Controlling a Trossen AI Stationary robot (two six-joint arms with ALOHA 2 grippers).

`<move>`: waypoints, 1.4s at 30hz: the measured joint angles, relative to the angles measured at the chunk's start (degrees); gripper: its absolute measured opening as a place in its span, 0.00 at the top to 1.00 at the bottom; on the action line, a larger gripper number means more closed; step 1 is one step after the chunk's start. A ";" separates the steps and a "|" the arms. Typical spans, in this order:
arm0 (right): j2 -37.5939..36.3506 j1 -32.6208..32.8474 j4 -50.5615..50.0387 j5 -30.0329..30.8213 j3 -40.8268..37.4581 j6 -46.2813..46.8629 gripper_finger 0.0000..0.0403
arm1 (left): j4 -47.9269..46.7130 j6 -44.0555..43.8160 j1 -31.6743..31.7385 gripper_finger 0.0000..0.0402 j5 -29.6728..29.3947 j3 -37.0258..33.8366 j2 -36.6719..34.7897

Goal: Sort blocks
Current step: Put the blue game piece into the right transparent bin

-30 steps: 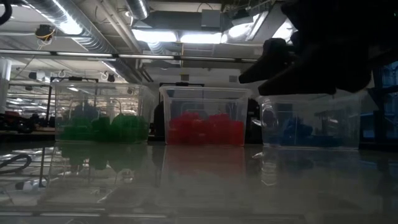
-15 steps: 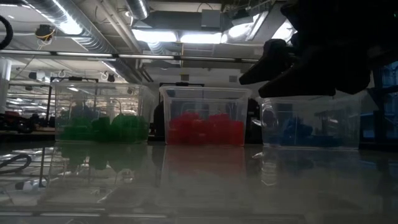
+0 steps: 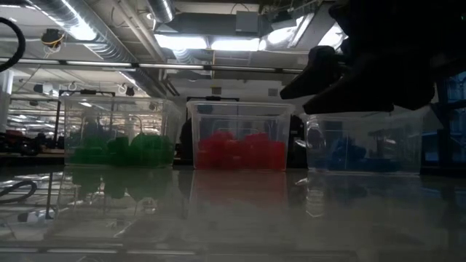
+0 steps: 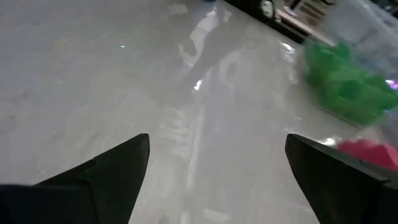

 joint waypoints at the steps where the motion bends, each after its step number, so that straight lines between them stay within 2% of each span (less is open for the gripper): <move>1: 0.00 -0.02 0.00 -0.75 0.00 0.00 0.07 | -0.35 -0.01 0.00 0.96 -0.06 0.53 0.05; 4: 0.00 -0.02 0.56 -4.33 0.00 0.29 0.07 | -0.13 0.38 -0.02 0.97 -0.94 4.06 0.13; 6: 0.00 -0.02 2.92 -6.36 0.00 0.44 0.07 | 0.20 1.97 -0.07 0.98 -3.71 7.28 -0.34; 14: 0.70 -0.02 19.37 -9.62 0.11 0.04 0.07 | 5.42 9.56 0.51 0.99 -26.49 17.91 -3.70; 18: 4.77 -0.02 24.99 -12.56 2.52 1.07 0.07 | 12.26 18.06 3.12 0.99 -35.09 18.75 -3.67; 22: 11.81 -0.02 25.03 -15.56 9.85 1.61 0.07 | 22.90 32.12 6.92 0.99 -40.95 18.40 -3.65; 27: 20.42 -0.13 23.02 -19.20 20.17 1.66 0.07 | 36.32 50.01 10.64 0.99 -43.79 18.40 -3.58; 30: 23.70 -0.06 21.14 -20.81 25.44 1.69 0.07 | 41.27 56.82 11.83 0.99 -43.93 18.40 -3.58; 38: 28.93 -0.21 20.66 -20.38 34.74 1.30 0.07 | 43.99 61.20 13.76 0.99 -45.68 18.42 -3.54; 42: 30.21 -0.24 20.23 -19.91 36.62 1.41 0.14 | 45.56 63.68 13.77 0.98 -45.70 18.40 -3.52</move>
